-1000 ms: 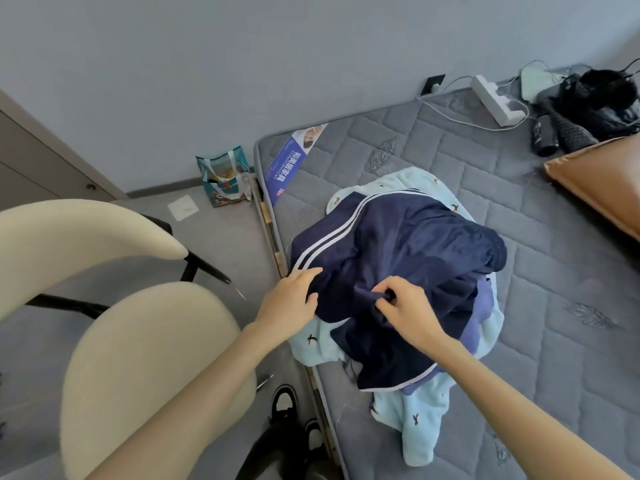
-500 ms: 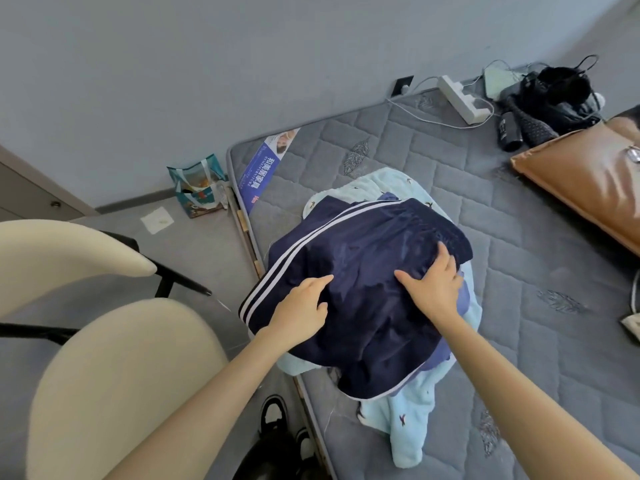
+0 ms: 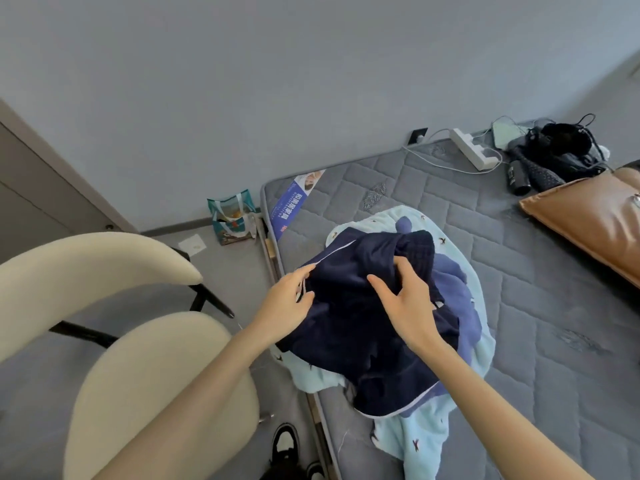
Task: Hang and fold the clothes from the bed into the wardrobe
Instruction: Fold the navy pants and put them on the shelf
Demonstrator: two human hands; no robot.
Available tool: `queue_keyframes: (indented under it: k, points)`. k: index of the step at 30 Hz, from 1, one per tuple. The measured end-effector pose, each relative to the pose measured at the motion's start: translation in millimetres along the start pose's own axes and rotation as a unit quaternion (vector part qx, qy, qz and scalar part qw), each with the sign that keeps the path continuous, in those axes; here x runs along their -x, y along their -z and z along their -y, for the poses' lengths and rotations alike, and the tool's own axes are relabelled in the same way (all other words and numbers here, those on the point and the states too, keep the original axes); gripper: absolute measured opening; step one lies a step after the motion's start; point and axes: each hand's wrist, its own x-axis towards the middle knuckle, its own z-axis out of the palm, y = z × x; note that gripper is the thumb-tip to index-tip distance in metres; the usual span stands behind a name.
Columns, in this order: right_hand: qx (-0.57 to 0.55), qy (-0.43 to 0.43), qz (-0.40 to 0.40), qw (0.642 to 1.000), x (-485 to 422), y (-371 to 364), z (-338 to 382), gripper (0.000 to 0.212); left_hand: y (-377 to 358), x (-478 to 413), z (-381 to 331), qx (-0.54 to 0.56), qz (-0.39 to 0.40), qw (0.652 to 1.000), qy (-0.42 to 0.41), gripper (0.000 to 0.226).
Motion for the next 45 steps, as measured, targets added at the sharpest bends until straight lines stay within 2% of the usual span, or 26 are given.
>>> queue_keyframes:
  k: [4,7,10,12,14,18,20,22,25,28,30,32,35,36,37,39,41,43,45]
  points:
    - [-0.001,0.126,0.121,0.985,20.4,-4.7,59.8,0.018,48.9,36.5,-12.1,0.076,-0.065,0.994,0.036,0.049]
    - [-0.005,0.214,0.184,0.959,26.2,-9.1,102.7,0.018,84.4,75.7,-20.7,0.171,-0.113,0.978,0.037,0.058]
    - [-0.044,0.233,0.243,0.941,35.0,-16.6,148.5,0.016,111.9,119.6,-19.3,0.247,-0.162,0.955,0.03,0.078]
    - [-0.071,0.232,0.287,0.927,43.7,-25.4,177.1,0.017,123.5,152.0,-13.2,0.253,-0.206,0.944,0.038,0.089]
    - [-0.104,0.222,0.334,0.91,56.0,-36.4,203.4,0.019,133.0,186.3,-2.4,0.258,-0.256,0.93,0.054,0.097]
    - [-0.188,0.159,0.403,0.881,85.1,-62.0,254.4,0.033,156.2,252.1,17.0,0.369,-0.291,0.877,0.101,0.111]
    - [-0.24,0.123,0.426,0.864,101.2,-77.3,279.5,0.024,168.7,280.9,26.5,0.413,-0.305,0.85,0.118,0.104]
    - [-0.3,0.076,0.453,0.836,119.9,-95.8,302.4,0.021,177.9,310.4,36.9,0.462,-0.305,0.828,0.092,0.093]
    - [-0.349,0.017,0.494,0.796,150.1,-126.5,330.2,0.022,186.8,369.1,40.4,0.496,-0.257,0.826,0.07,0.084]
    - [-0.352,-0.022,0.531,0.771,178.4,-153.8,351.2,0.025,197.9,426.0,50.1,0.47,-0.259,0.842,0.051,0.079]
    - [-0.338,-0.04,0.551,0.762,199.7,-169.1,362.5,0.022,208.2,460.0,50.4,0.425,-0.291,0.857,0.027,0.06]
    - [-0.307,-0.039,0.557,0.77,222.4,-182.5,373.1,0.023,217.1,491.3,47.7,0.392,-0.36,0.846,0.01,0.044]
    - [-0.178,0.067,0.561,0.806,252.5,-194.1,387.3,0.036,223.9,533.3,51.2,0.334,-0.448,0.829,0.019,0.036]
    - [-0.132,0.109,0.567,0.805,261.2,-195.9,391.4,0.039,223.8,545.9,52.3,0.318,-0.46,0.829,0.025,0.036]
    - [-0.099,0.14,0.587,0.791,270.1,-197.3,395.5,0.047,222.9,556.4,54.3,0.306,-0.469,0.828,0.032,0.038]
    - [-0.067,0.187,0.648,0.735,288.9,-200.3,401.6,0.073,220.3,571.7,56.0,0.307,-0.49,0.815,0.044,0.043]
    - [-0.053,0.249,0.675,0.693,309.8,-205.8,402.5,0.095,220.9,582.3,55.7,0.3,-0.512,0.803,0.051,0.037]
    - [-0.063,0.319,0.648,0.689,330.8,-212.3,400.9,0.105,226.0,592.9,53.0,0.276,-0.525,0.803,0.058,0.03]
    - [-0.094,0.36,0.612,0.698,350.6,-217.4,400.6,0.105,233.1,603.9,51.1,0.252,-0.534,0.805,0.059,0.029]
